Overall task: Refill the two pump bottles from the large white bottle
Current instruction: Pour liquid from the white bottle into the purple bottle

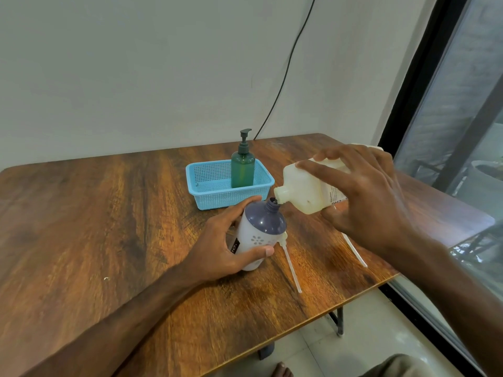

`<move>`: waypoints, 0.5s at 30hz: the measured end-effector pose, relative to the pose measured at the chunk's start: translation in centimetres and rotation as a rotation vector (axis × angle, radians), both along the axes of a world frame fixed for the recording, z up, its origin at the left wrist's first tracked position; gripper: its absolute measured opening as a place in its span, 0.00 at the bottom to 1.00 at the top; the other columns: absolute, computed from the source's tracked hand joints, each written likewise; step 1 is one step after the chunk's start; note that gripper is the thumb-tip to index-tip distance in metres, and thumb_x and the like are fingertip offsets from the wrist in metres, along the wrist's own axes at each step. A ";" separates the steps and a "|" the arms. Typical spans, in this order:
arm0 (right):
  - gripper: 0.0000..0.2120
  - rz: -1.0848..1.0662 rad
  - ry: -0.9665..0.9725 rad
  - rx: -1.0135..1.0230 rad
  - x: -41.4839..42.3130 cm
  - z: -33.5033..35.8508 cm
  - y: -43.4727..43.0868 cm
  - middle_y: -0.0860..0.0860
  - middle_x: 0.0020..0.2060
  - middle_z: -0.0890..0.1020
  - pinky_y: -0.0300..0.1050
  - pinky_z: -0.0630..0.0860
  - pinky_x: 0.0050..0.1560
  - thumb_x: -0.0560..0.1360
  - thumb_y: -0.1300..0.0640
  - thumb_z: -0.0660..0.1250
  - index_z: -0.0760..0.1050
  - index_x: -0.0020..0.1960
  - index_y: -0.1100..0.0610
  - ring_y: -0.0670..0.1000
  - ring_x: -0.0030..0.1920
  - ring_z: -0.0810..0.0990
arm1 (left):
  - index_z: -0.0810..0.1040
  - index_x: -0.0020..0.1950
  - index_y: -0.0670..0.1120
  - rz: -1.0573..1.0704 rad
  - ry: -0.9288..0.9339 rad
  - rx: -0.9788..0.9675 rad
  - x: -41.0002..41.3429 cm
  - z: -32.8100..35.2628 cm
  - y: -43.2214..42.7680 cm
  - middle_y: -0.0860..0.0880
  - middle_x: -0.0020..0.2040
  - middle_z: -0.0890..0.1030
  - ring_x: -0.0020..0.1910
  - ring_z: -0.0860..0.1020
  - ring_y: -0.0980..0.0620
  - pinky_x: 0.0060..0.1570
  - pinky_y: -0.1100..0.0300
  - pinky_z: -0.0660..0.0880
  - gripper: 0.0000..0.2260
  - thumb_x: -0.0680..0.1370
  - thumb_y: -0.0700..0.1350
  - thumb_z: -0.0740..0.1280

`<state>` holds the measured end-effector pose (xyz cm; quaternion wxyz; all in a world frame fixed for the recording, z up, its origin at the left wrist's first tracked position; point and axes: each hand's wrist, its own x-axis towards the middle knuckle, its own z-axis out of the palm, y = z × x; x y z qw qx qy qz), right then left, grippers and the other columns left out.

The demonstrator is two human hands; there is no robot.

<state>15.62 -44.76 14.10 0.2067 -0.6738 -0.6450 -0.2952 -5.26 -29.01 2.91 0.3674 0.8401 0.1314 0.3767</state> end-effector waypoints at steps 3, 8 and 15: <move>0.40 -0.001 -0.005 -0.001 0.0 0.1 0.0 0.55 0.67 0.76 0.60 0.61 0.67 0.63 0.56 0.84 0.74 0.73 0.46 0.61 0.69 0.70 | 0.70 0.80 0.46 -0.005 -0.001 -0.004 0.0 0.0 0.0 0.52 0.72 0.80 0.71 0.79 0.52 0.69 0.46 0.79 0.41 0.71 0.57 0.81; 0.41 -0.001 -0.012 -0.001 0.0 0.1 0.0 0.55 0.67 0.76 0.60 0.60 0.68 0.63 0.57 0.84 0.74 0.72 0.46 0.61 0.69 0.70 | 0.70 0.80 0.46 -0.002 0.006 0.005 0.0 0.1 0.0 0.53 0.72 0.80 0.71 0.79 0.53 0.68 0.49 0.79 0.42 0.71 0.59 0.80; 0.42 -0.001 -0.009 -0.008 -0.1 0.1 0.0 0.56 0.67 0.76 0.63 0.63 0.67 0.61 0.58 0.85 0.74 0.72 0.46 0.62 0.69 0.70 | 0.71 0.80 0.46 -0.004 0.000 0.003 0.0 0.0 0.0 0.54 0.71 0.80 0.70 0.79 0.54 0.68 0.50 0.79 0.42 0.71 0.58 0.81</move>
